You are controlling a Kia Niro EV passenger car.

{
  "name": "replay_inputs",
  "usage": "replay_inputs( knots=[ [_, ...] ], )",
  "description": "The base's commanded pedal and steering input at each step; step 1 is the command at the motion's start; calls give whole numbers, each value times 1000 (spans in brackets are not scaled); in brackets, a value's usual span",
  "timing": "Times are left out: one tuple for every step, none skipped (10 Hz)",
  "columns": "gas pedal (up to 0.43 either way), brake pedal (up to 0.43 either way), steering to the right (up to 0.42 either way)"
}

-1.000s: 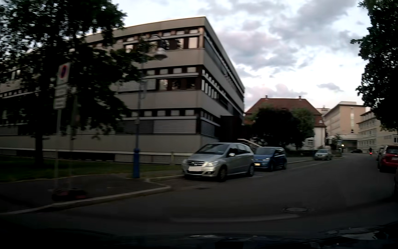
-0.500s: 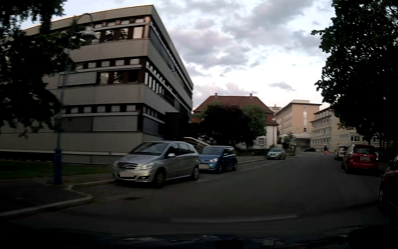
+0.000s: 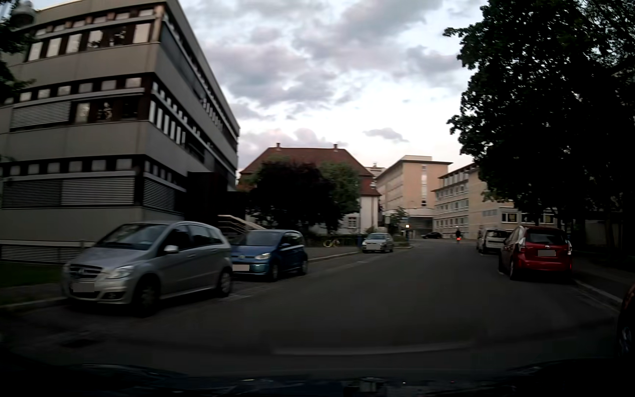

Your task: Follow the waypoints while adhering to traffic rules and regulations

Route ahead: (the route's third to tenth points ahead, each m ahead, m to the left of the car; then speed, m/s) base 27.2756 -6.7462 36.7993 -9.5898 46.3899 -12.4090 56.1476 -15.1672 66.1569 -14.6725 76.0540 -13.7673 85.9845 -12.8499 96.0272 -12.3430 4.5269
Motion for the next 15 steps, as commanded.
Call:
replay_inputs(
  knots=[
    [189, 0, 247],
    [189, 0, 237],
    [189, 0, 220],
    [189, 0, 200],
    [197, 0, 182],
    [197, 0, 170],
    [197, 0, 155],
    [197, 0, 137],
    [209, 0, 130],
    [209, 0, 121],
    [209, 0, 108],
    [209, 0, 97],
    [209, 0, 86],
    [209, 0, 79],
    [197, 0, 75]
  ],
)
